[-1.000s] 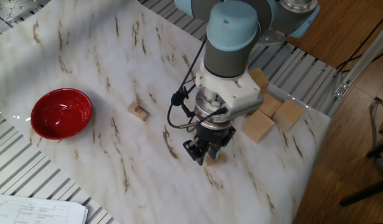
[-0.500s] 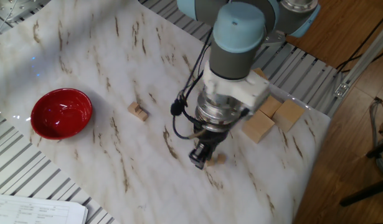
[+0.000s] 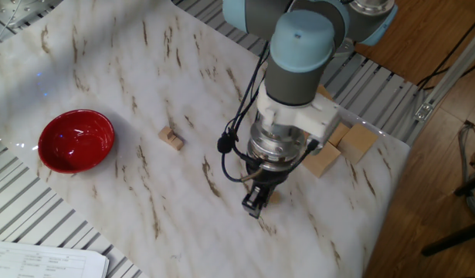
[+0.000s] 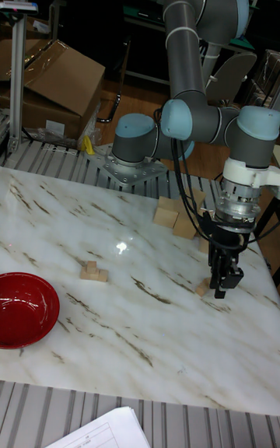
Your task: Stack the blocks into a pyramid shape
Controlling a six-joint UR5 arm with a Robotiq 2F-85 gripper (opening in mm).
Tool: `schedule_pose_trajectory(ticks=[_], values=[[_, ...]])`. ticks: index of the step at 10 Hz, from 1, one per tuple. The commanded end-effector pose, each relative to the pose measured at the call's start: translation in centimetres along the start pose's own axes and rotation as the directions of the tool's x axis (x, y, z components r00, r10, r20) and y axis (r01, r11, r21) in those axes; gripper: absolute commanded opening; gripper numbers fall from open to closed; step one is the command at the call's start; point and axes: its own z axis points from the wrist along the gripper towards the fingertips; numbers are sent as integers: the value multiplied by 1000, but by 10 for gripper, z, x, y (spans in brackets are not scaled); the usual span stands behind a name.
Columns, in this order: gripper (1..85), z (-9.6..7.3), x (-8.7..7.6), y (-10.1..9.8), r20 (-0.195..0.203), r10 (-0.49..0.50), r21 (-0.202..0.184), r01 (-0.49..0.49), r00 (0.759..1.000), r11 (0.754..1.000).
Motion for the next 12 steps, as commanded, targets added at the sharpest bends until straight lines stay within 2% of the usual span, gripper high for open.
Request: schedule_pose_trajectory(ticks=[1, 2, 3, 5, 7, 9, 11, 12], values=[[350, 7, -3, 11, 39, -51, -51, 53, 998, 997], [350, 5, 3, 17, 22, -111, -72, 112, 994, 991], [350, 5, 7, 18, 5, -172, -77, 172, 985, 982], [350, 5, -1, 27, 41, -284, -109, 286, 958, 952], [373, -1, 3, 38, 39, -423, -163, 424, 905, 891], [400, -4, 13, 44, 30, -554, -203, 547, 832, 812], [400, -2, 17, 37, 17, -565, -182, 558, 825, 810], [400, 1, 21, 30, -5, -581, -174, 571, 814, 802]])
